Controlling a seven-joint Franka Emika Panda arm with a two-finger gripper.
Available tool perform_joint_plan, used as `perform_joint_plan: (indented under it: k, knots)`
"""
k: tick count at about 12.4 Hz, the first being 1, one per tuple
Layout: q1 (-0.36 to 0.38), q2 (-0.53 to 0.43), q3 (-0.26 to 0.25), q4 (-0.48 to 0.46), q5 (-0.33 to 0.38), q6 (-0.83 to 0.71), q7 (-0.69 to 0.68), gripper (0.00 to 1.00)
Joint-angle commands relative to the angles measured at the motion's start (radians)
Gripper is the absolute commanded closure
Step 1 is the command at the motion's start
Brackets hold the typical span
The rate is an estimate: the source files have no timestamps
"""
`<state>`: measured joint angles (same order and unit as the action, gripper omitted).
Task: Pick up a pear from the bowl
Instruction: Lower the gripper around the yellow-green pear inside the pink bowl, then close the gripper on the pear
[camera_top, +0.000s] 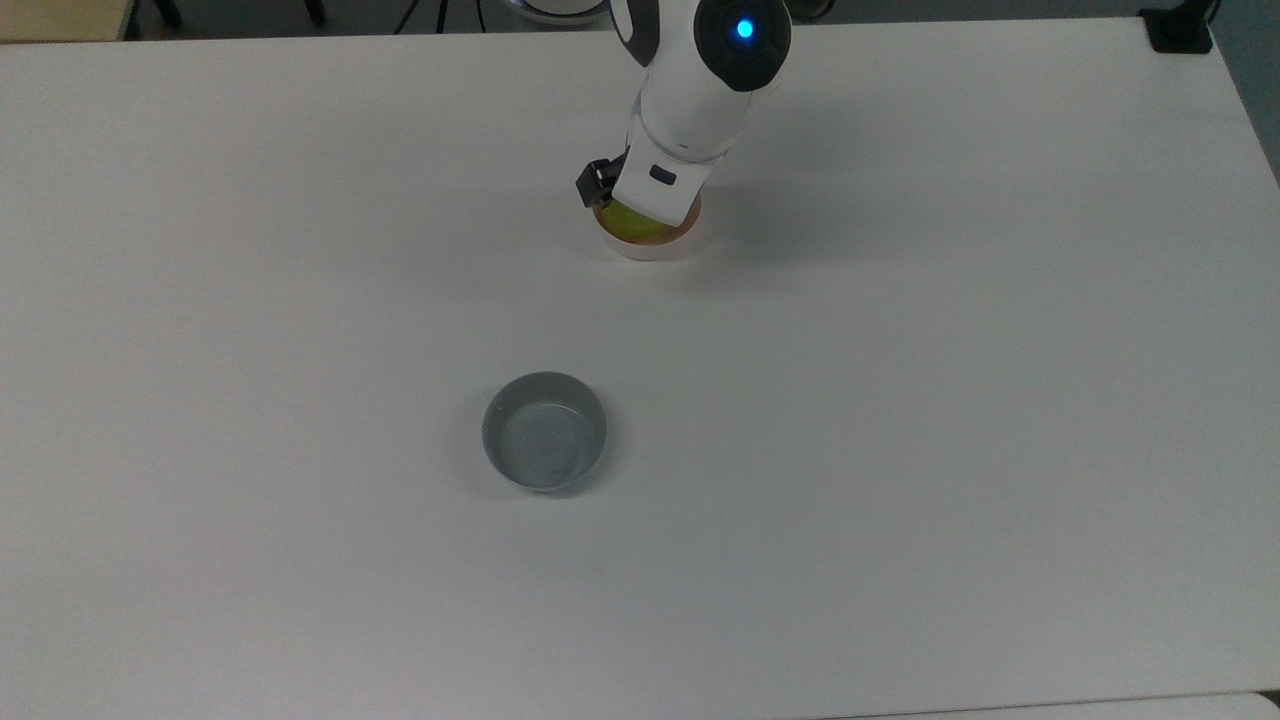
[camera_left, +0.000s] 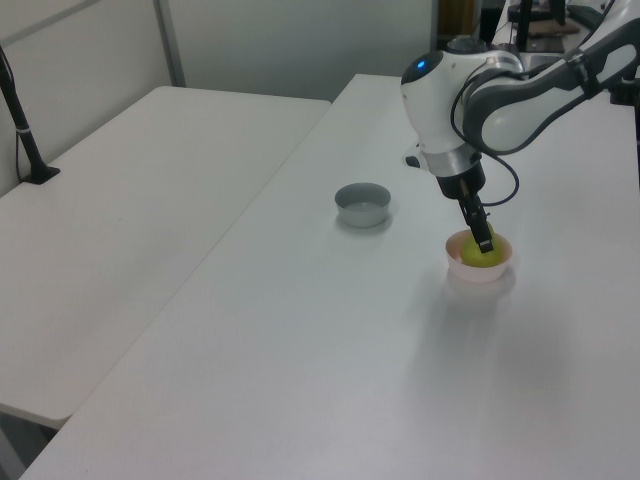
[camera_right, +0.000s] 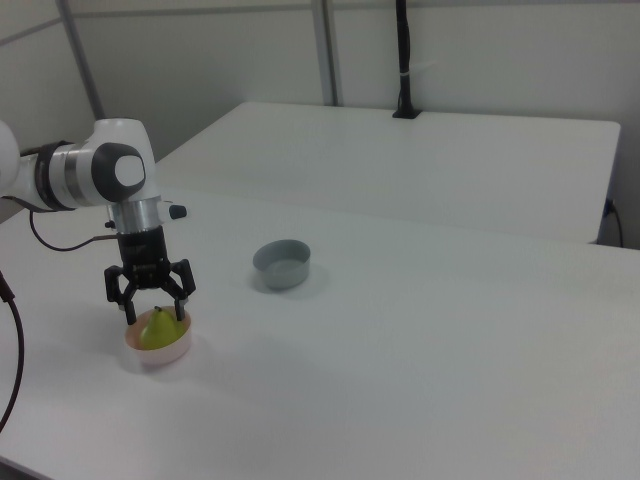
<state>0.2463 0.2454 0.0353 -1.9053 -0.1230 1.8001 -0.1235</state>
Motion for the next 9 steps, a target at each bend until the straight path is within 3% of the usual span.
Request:
perform_joint_plan:
  k: [1,9]
  knots:
    - [0.011,-0.005,-0.006,-0.028,-0.024,0.039,0.002,0.12]
    - [0.011,0.014,-0.006,-0.028,-0.026,0.058,0.018,0.45]
